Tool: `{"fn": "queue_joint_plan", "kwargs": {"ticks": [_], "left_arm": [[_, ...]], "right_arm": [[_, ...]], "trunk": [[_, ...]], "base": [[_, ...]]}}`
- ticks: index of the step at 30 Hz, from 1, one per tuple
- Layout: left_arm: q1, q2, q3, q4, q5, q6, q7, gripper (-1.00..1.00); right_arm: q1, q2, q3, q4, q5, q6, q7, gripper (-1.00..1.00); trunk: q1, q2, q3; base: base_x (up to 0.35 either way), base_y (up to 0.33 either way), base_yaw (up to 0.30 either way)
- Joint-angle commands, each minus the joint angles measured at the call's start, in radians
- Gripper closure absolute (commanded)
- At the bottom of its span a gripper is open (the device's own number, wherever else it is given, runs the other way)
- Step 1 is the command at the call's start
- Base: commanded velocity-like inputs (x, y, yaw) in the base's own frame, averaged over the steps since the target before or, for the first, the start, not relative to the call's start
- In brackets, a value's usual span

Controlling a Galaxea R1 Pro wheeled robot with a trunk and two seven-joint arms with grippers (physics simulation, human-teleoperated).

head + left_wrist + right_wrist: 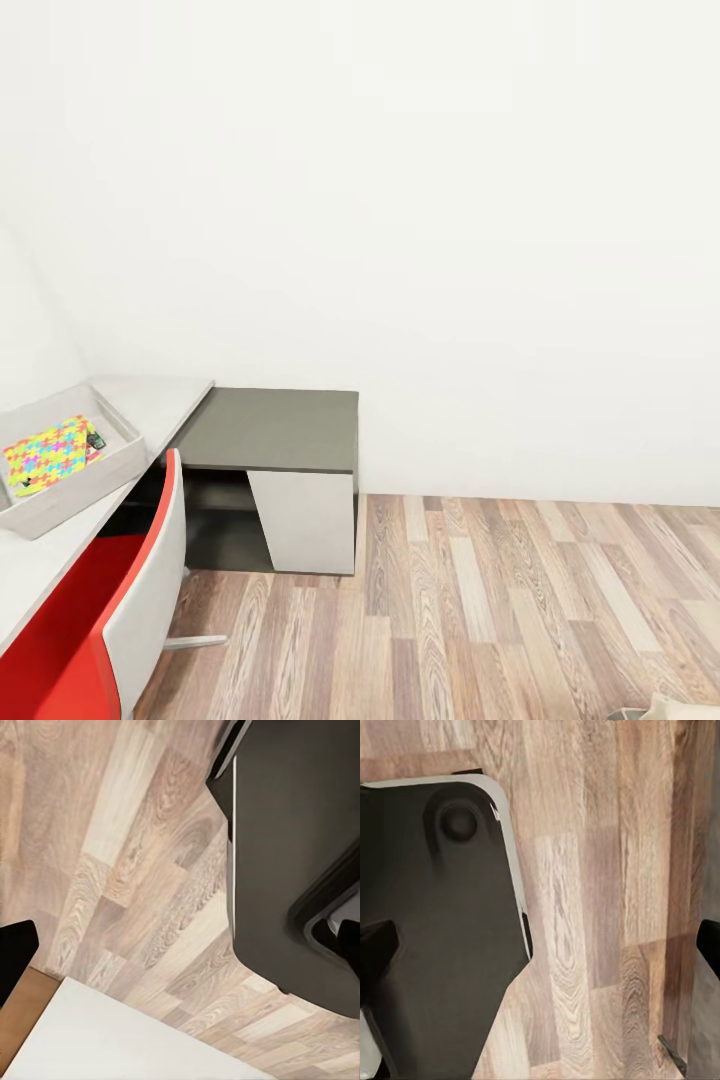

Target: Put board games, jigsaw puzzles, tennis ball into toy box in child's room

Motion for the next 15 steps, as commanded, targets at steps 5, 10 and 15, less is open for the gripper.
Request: {"fn": "queue_joint_plan", "kwargs": {"ticks": [5, 10, 15], "left_arm": [[0.005, 0.0, -0.008, -0.006, 0.008, 0.004, 0.006, -1.0], [0.006, 0.0, -0.007, -0.006, 0.008, 0.003, 0.006, -1.0], [0.007, 0.0, -0.007, -0.006, 0.007, 0.002, 0.006, -1.0]], "right_arm": [[-0.002, 0.014, 0.006, -0.003, -0.008, -0.004, -0.004, -1.0], [-0.001, 0.014, 0.005, -0.004, -0.008, -0.004, -0.004, -1.0], [-0.001, 0.012, 0.003, -0.004, -0.008, -0.005, -0.003, -1.0]], "trunk": [[0.001, -0.002, -0.002], [0.001, -0.002, -0.002], [0.001, -0.002, -0.002]], "base": [[0.0, 0.0, 0.0], [0.0, 0.0, 0.0], [0.0, 0.0, 0.0]]}}
